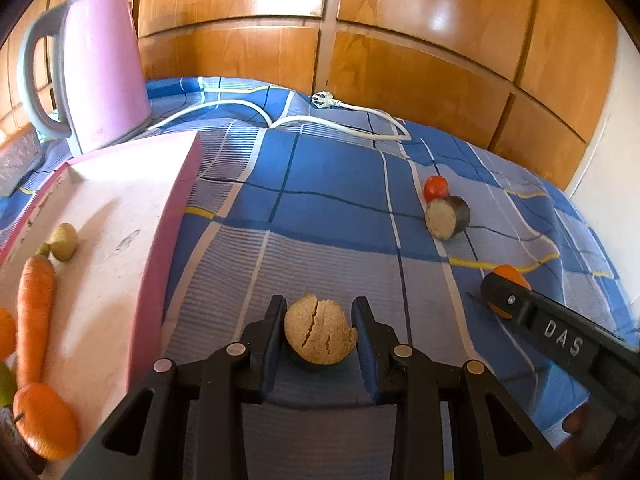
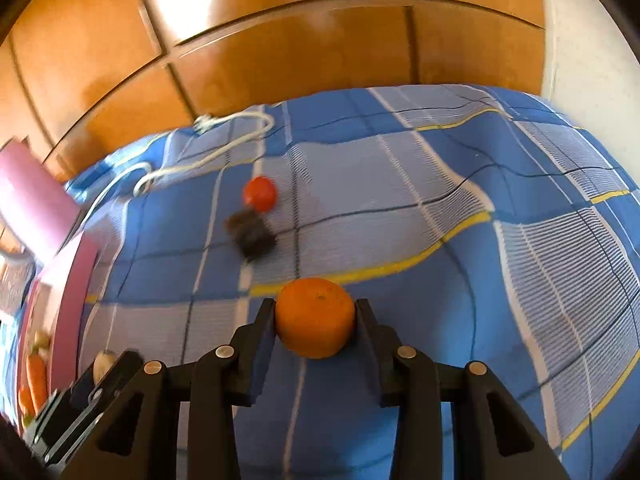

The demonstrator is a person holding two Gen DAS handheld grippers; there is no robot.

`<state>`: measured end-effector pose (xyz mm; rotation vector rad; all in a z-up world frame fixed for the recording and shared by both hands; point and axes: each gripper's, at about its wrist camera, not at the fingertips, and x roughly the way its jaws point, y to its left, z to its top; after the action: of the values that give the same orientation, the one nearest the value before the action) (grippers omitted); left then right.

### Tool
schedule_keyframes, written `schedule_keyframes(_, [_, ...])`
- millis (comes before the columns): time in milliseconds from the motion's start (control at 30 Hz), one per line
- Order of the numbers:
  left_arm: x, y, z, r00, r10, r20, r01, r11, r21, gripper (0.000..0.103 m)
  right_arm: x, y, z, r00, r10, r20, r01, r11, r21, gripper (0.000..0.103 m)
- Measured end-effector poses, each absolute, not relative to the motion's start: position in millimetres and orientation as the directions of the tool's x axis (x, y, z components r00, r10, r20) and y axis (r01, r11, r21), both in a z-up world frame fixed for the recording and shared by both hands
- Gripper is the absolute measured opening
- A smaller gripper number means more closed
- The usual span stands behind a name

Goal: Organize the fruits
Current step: 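Lift the cut fruit with the left tool while the right tool carries the tangerine toward the tray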

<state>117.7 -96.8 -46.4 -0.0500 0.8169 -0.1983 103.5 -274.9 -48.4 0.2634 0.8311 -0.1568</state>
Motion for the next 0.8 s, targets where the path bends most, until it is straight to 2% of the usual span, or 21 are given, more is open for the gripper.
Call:
schedule_keyframes(333, [88.4,-99.0,-50.2,0.694,-0.171,-0.700,0.198,0.979,-0.044,0.033,87.6,-246.8,-54.7,0.648,-0.090,-0.757,0.164,0.986,0.024,0.039])
schedule_keyframes(533, [85.4,-95.5,-49.3,0.687,-0.207,-0.696,0.207,0.975,-0.086,0.033,82.1,-245.1,-55.6,0.654,-0.095,-0.750,0.158,0.987,0.012,0.039])
schedule_keyframes(800, [79.4,-85.3,-46.4,0.647,-0.319,-0.693,0.221,0.948,-0.230,0.033,73.3,-254.6,-52.9,0.656,-0.033,-0.754,0.173,0.979,0.108,0.038])
